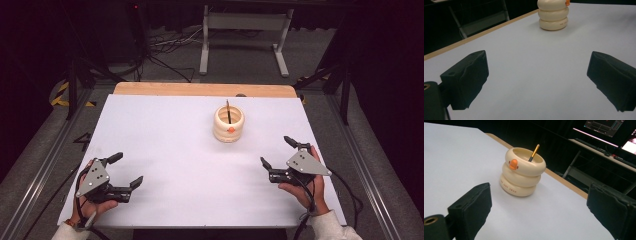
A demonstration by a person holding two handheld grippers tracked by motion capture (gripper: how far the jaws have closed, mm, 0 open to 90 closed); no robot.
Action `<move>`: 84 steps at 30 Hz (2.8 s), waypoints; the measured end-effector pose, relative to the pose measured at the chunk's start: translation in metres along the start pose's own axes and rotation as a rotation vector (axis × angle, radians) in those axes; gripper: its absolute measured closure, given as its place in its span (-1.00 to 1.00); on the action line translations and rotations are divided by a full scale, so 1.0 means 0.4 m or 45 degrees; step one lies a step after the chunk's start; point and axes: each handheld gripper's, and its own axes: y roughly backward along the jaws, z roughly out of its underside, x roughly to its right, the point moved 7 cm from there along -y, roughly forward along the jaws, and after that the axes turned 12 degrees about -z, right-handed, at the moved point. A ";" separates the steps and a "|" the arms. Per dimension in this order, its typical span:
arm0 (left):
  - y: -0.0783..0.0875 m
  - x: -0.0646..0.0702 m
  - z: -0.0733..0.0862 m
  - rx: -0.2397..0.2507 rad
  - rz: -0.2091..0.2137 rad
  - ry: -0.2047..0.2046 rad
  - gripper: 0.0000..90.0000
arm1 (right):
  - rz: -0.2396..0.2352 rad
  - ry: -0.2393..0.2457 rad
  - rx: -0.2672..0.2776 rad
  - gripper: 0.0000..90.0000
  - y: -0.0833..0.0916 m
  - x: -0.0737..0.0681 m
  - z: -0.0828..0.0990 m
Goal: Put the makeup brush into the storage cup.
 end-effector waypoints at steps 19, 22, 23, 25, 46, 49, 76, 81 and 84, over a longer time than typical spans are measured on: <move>-0.010 0.001 0.004 -0.006 0.014 0.004 -0.90 | 0.003 -0.014 -0.051 -0.86 0.030 0.001 0.066; -0.010 0.001 0.003 -0.008 0.017 0.008 -0.90 | 0.006 -0.019 -0.064 -0.86 0.036 0.000 0.077; -0.010 0.001 0.004 -0.009 0.016 0.008 -0.90 | 0.014 -0.014 -0.070 -0.86 0.039 0.000 0.081; -0.009 0.001 0.003 -0.007 0.018 0.011 -0.90 | 0.008 -0.030 -0.073 -0.86 0.043 0.000 0.089; -0.008 0.006 -0.003 0.001 0.015 -0.011 -0.90 | 0.074 -0.127 -0.139 -0.86 0.108 0.007 0.168; -0.007 0.006 -0.003 0.001 0.013 -0.015 -0.90 | 0.074 -0.145 -0.135 -0.86 0.115 0.006 0.177; -0.005 0.014 0.001 -0.011 0.028 -0.034 -0.90 | 0.072 -0.147 -0.105 -0.86 0.123 -0.004 0.166; -0.008 0.014 0.001 -0.014 0.021 -0.042 -0.90 | 0.075 -0.161 -0.093 -0.86 0.126 0.002 0.169; -0.009 0.013 0.001 -0.013 0.019 -0.040 -0.90 | 0.075 -0.171 -0.090 -0.86 0.126 0.006 0.171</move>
